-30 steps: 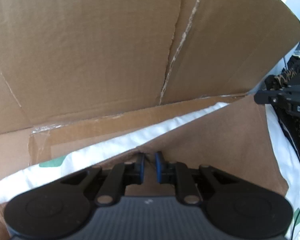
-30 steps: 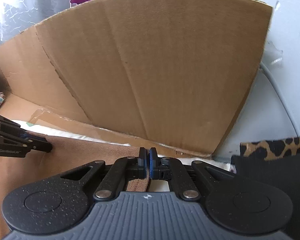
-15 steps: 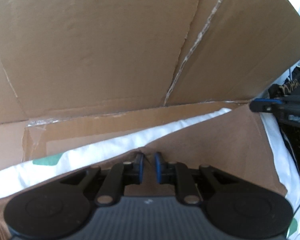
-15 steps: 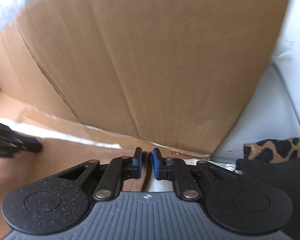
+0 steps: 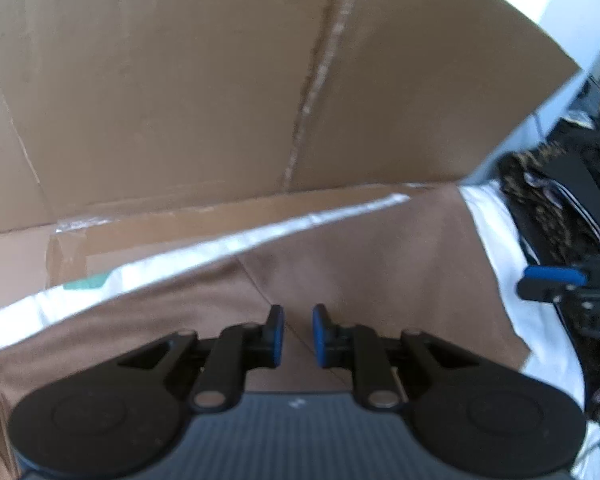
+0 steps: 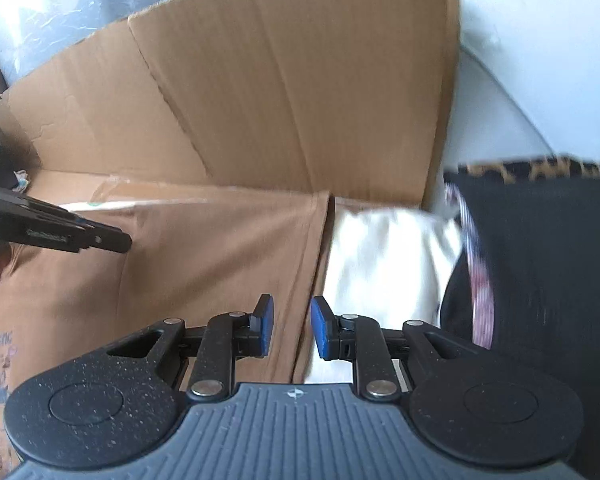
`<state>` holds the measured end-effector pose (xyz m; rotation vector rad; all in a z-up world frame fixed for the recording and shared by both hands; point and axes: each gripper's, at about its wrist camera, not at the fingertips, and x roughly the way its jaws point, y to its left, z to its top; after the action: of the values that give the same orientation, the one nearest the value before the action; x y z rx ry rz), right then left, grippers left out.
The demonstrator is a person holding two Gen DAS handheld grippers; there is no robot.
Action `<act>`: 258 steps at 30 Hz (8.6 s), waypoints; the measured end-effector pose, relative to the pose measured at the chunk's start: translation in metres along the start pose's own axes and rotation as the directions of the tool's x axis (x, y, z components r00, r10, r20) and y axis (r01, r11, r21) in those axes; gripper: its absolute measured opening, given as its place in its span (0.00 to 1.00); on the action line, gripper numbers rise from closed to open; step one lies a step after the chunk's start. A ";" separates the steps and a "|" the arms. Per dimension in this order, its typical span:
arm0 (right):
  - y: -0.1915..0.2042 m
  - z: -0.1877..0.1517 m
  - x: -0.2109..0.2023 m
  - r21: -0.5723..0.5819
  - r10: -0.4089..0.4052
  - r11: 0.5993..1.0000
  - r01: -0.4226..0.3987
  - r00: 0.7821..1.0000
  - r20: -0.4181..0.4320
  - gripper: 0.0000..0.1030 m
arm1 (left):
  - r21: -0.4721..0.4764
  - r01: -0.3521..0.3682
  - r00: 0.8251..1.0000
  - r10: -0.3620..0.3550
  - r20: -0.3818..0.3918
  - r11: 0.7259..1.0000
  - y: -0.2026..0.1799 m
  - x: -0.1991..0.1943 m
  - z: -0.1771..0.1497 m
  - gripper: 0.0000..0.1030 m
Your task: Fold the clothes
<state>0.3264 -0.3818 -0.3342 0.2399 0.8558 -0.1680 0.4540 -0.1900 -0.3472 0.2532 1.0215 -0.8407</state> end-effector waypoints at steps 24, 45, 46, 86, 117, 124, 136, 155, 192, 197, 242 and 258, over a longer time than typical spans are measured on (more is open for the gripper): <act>-0.001 -0.034 0.010 0.171 0.011 0.985 0.010 0.992 -0.122 0.26 | 0.016 -0.075 0.996 0.074 0.050 0.997 0.066 -0.113 -0.067 0.16; 0.003 -0.033 0.011 0.110 -0.015 0.993 0.031 0.990 -0.143 0.02 | -0.306 -0.241 0.964 0.264 0.037 0.921 0.135 -0.189 -0.160 0.16; 0.002 -0.033 0.010 0.109 -0.019 0.993 0.035 0.990 -0.143 0.02 | -0.320 -0.245 0.962 0.270 0.036 0.915 0.137 -0.189 -0.163 0.16; 0.208 0.074 -0.030 -0.654 0.078 0.724 -0.220 0.968 -0.240 0.36 | -0.676 -0.562 0.782 0.573 -0.245 0.478 0.275 -0.389 -0.368 0.25; 0.292 -0.007 -0.004 -0.502 0.173 0.780 -0.374 0.900 -0.401 0.43 | -0.601 -0.527 0.847 0.428 -0.316 0.600 0.288 -0.328 -0.411 0.27; 0.321 -0.017 0.010 -0.471 0.235 0.773 -0.425 0.881 -0.411 0.43 | -0.618 -0.513 0.851 0.446 -0.276 0.596 0.280 -0.351 -0.398 0.05; 0.363 -0.022 0.019 -0.467 0.292 0.736 -0.491 0.852 -0.435 0.43 | -0.574 -0.589 0.795 0.535 -0.285 0.569 0.309 -0.399 -0.368 0.05; 0.357 -0.033 0.052 -0.434 0.236 0.798 -0.419 0.878 -0.415 0.43 | -0.479 -0.687 0.727 0.506 -0.464 0.547 0.368 -0.325 -0.389 0.06; 0.269 0.042 0.088 -0.287 0.094 0.944 -0.163 0.966 -0.240 0.43 | -0.529 -0.524 0.836 0.521 -0.170 0.668 0.326 -0.256 -0.261 0.03; 0.256 0.054 0.101 -0.268 0.068 0.954 -0.132 0.969 -0.237 0.43 | -0.540 -0.529 0.821 0.555 -0.133 0.654 0.325 -0.273 -0.254 0.04; 0.173 0.084 0.158 -0.028 -0.082 0.997 0.078 0.975 -0.206 0.43 | -0.463 -0.341 0.929 0.370 -0.029 0.818 0.274 -0.194 -0.174 0.08; 0.145 0.108 0.166 -0.052 0.002 0.999 -0.013 0.978 -0.207 0.44 | -0.580 -0.415 0.889 0.448 -0.094 0.701 0.250 -0.241 -0.271 0.09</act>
<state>0.5473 -0.2808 -0.3721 0.2129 1.0647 -0.1140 0.3982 0.2470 -0.3358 -0.0675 1.0639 -0.0708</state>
